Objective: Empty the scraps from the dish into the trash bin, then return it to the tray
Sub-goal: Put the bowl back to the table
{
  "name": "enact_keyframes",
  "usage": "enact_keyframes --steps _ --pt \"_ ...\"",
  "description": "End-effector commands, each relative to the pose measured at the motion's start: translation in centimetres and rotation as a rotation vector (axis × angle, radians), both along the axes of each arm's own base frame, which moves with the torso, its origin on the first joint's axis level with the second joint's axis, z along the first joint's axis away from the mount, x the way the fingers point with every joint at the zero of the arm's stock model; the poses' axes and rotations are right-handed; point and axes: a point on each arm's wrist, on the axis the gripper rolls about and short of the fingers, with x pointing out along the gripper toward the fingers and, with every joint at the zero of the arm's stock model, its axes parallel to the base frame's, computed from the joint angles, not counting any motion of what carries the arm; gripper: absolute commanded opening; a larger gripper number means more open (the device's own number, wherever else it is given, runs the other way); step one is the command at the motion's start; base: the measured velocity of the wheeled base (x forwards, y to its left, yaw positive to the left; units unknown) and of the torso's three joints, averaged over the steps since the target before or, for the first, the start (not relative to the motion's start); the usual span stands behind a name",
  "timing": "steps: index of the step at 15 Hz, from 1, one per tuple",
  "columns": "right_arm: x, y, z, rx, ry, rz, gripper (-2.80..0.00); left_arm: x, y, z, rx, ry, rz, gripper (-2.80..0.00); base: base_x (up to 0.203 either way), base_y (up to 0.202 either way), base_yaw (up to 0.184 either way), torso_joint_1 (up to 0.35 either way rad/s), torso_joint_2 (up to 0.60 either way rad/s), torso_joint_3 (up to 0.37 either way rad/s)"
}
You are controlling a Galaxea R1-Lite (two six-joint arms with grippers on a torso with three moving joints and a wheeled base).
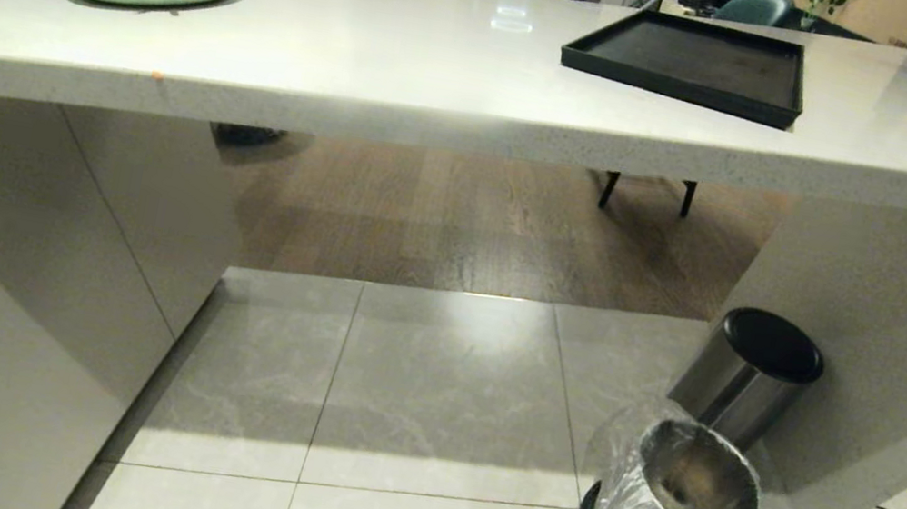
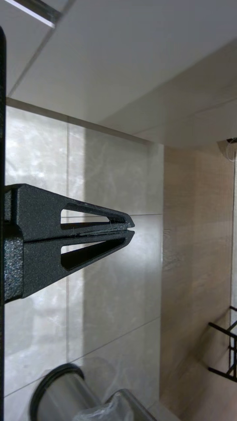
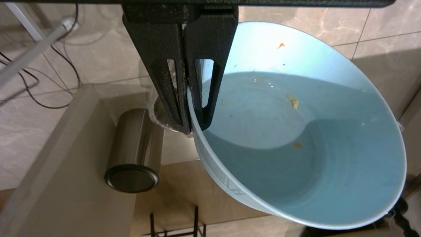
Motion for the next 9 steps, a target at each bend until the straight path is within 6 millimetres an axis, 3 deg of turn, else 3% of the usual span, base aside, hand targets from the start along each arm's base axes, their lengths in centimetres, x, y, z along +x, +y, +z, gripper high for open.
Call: enact_keyframes --steps 1,9 --pt "0.01 0.0 0.02 0.0 -0.001 0.0 -2.8 0.01 0.0 0.01 -0.001 0.001 0.001 -2.8 0.193 0.0 0.0 0.007 0.0 0.001" --pt "0.01 0.0 0.01 0.0 0.001 0.002 -2.8 0.01 0.0 0.01 -0.001 0.001 0.001 -2.8 0.184 0.0 0.0 0.003 0.0 0.002"
